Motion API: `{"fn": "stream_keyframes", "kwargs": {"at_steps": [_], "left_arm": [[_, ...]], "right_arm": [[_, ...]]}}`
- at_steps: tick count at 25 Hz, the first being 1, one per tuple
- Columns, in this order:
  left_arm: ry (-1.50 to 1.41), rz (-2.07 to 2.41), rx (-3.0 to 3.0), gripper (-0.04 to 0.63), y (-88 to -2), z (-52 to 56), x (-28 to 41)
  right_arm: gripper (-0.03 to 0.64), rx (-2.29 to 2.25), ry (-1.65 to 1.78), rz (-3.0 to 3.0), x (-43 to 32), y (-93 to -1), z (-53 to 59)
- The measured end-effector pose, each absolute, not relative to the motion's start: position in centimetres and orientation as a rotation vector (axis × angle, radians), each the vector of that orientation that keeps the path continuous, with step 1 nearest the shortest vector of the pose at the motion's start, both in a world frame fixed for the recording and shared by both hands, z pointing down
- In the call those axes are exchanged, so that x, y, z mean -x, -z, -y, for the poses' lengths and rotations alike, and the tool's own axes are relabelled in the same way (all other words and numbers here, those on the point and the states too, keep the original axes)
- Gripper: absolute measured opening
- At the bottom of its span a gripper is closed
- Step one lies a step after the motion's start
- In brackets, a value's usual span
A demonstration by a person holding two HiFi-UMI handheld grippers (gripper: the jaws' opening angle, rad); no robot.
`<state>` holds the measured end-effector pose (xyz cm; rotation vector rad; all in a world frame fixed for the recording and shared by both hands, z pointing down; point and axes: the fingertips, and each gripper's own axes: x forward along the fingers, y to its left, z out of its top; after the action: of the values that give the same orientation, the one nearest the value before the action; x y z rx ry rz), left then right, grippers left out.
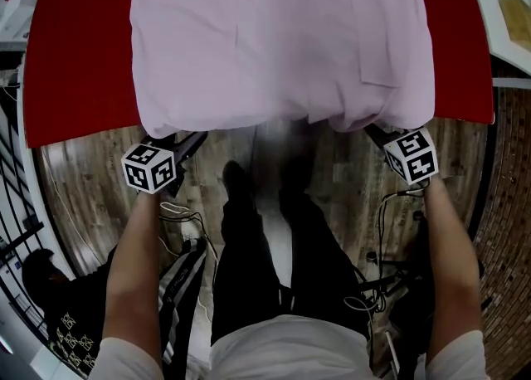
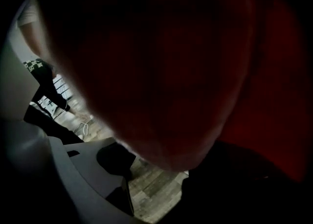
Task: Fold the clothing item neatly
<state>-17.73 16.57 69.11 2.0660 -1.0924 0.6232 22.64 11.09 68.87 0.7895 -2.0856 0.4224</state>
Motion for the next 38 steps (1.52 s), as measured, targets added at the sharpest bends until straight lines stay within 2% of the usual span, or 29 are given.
{"fn": "stream_keyframes", "kwargs": {"at_steps": [3, 4, 7, 8, 10, 12, 14, 26, 38], "left_arm": [[-0.589, 1.116, -2.035, 0.301, -69.7, -15.9, 17.1], [-0.581, 1.133, -2.023, 0.259, -69.8, -15.7, 17.0], [-0.552, 1.165, -1.998, 0.043, -69.8, -15.6, 16.6], [-0.533, 1.159, -1.992, 0.019, -69.7, -15.8, 16.4], [-0.481, 1.135, -1.977, 0.014, -69.3, -16.3, 15.9], [-0.426, 1.111, -1.956, 0.012, -68.7, -16.9, 15.5], [-0.384, 1.090, -1.933, 0.012, -68.1, -17.5, 15.2], [-0.335, 0.975, -1.912, 0.012, -62.8, -21.5, 14.6], [-0.271, 0.925, -1.996, 0.012, -53.8, -23.6, 13.5]], "right_arm": [[0.279, -0.815, -0.466, 2.082, -22.2, -69.3, -10.9], [0.279, -0.821, -0.482, 2.081, -22.2, -69.4, -10.9], [0.276, -0.818, -0.529, 2.070, -22.3, -69.5, -11.3], [0.273, -0.816, -0.544, 2.064, -22.2, -69.5, -11.5], [0.236, -0.827, -0.563, 2.048, -22.3, -69.3, -11.8], [0.065, -0.855, -0.584, 2.032, -22.5, -68.9, -12.1], [0.034, -0.869, -0.626, 2.027, -22.5, -68.5, -12.6], [0.025, -0.857, -0.861, 2.068, -21.9, -63.4, -17.3], [0.025, -0.857, -0.745, 2.147, -22.1, -55.1, -18.2]]}}
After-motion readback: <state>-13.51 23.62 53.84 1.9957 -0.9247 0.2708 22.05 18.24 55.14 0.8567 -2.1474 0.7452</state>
